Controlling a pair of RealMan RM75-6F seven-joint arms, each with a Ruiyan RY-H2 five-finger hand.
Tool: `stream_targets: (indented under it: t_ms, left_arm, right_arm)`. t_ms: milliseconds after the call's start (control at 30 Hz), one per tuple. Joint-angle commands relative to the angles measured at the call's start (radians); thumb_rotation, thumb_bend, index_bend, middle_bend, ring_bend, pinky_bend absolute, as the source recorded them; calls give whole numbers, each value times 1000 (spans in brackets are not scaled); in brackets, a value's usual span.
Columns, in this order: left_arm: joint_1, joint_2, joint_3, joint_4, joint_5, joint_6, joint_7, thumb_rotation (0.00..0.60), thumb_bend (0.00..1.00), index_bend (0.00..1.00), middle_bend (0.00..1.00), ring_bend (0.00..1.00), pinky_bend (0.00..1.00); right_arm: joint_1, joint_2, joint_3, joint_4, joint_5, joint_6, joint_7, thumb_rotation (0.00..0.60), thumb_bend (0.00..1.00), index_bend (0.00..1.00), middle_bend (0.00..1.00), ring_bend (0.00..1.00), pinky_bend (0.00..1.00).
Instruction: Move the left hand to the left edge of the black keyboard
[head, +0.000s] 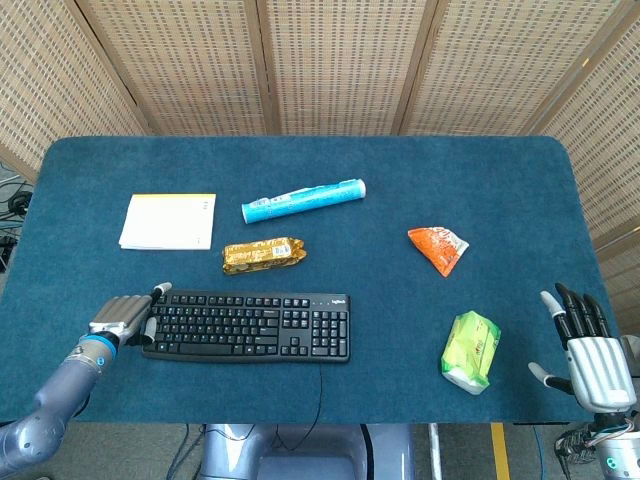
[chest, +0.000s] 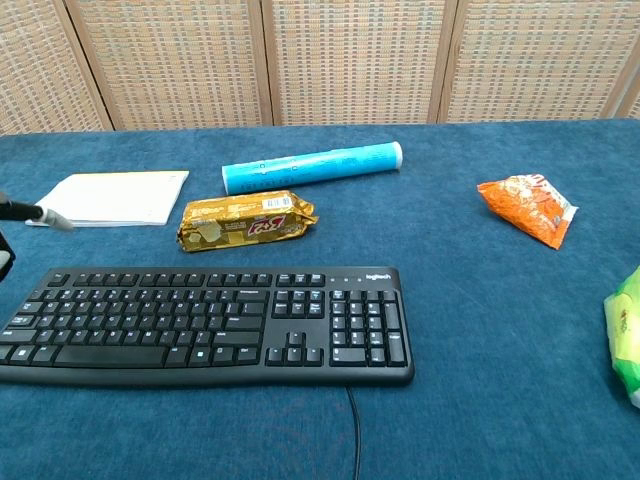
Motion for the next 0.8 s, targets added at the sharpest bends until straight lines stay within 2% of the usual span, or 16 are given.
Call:
stream_targets:
  t_ms: [33, 100, 167, 233, 367, 467, 567, 733, 800]
  left_arm:
    - [62, 53, -17, -57, 115, 47, -65, 600, 556, 0, 475, 390, 310]
    - [106, 67, -17, -72, 191, 69, -107, 600, 478, 0, 307, 248, 239]
    - [163, 71, -13, -74, 286, 95, -162, 600, 395, 0, 91, 69, 97]
    - [218, 61, -8, -62, 377, 127, -212, 600, 339, 0, 6, 3, 17]
    - [347, -4, 10, 9, 576, 239, -311, 600, 247, 0, 0, 0, 0]
    - [443, -93, 29, 104, 730, 368, -330, 600, 177, 0, 0, 0, 0]
    - [519, -184, 31, 198, 829, 507, -276, 600, 117, 0, 0, 0, 0]
    - [620, -336, 23, 361, 948, 715, -105, 600, 73, 0, 0, 0, 0]
    - [640, -362, 25, 392, 968, 728, -105, 600, 73, 0, 0, 0, 0]
  right_arm:
    - [0, 1, 1, 1, 4, -1, 3, 600, 0, 0, 0, 0, 0]
    - [0, 1, 2, 2, 7, -3, 6, 600, 0, 0, 0, 0, 0]
    - [0, 1, 2, 4, 8, -5, 7, 600, 0, 0, 0, 0, 0]
    - [1, 0, 2, 5, 8, -7, 6, 600, 0, 0, 0, 0, 0]
    - [3, -3, 2, 7, 10, -11, 0, 600, 0, 0, 0, 0, 0]
    - [5, -6, 3, 8, 13, -14, -5, 600, 0, 0, 0, 0, 0]
    - [6, -10, 4, 9, 13, -15, -12, 600, 0, 0, 0, 0, 0]
    - [8, -15, 5, 9, 13, -16, -21, 600, 0, 0, 0, 0, 0]
    - [8, -17, 5, 11, 15, -18, -23, 600, 0, 0, 0, 0, 0]
